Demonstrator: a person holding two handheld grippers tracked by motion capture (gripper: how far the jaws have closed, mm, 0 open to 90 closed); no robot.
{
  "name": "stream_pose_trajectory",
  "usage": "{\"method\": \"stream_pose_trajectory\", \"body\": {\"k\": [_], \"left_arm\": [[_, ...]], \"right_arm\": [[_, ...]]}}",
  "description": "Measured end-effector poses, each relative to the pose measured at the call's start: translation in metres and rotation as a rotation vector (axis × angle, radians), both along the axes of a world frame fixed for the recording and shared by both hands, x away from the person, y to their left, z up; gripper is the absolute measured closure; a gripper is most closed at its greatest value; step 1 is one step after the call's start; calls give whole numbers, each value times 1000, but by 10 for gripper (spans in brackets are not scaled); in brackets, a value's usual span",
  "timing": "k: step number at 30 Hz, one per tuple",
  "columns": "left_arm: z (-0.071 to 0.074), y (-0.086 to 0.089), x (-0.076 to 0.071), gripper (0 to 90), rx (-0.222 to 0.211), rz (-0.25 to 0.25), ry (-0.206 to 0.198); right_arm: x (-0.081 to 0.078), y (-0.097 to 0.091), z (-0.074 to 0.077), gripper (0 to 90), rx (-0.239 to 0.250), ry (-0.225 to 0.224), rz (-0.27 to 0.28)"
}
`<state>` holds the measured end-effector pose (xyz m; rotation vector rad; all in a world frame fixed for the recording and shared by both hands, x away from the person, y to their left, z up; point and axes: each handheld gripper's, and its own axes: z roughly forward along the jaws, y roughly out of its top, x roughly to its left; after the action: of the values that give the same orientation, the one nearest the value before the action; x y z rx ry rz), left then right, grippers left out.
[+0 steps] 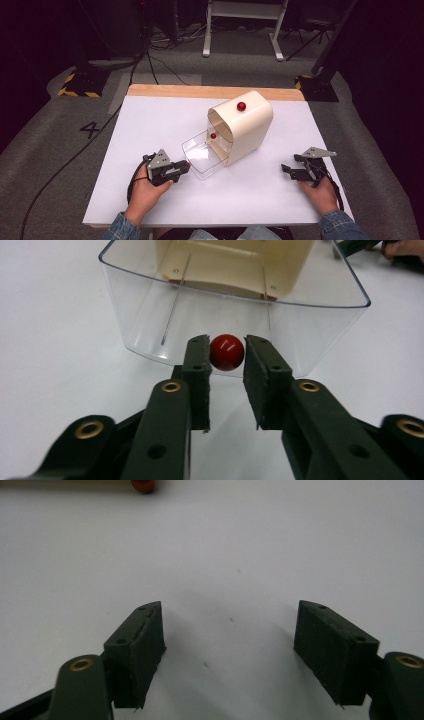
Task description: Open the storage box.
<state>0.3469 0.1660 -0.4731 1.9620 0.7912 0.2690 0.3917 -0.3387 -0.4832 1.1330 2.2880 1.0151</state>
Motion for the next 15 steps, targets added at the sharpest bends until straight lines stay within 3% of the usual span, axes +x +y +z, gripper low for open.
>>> {"method": "stream_pose_trajectory", "body": {"k": [1, 6, 15], "left_arm": [[0, 0, 0, 641, 15, -4, 7], [0, 0, -1, 565, 6, 1, 19], [12, 3, -4, 540, 7, 10, 24]], "right_arm": [[0, 0, 0, 283, 0, 0, 0], [0, 0, 0, 284, 0, 0, 0], [0, 0, 0, 283, 0, 0, 0]]}}
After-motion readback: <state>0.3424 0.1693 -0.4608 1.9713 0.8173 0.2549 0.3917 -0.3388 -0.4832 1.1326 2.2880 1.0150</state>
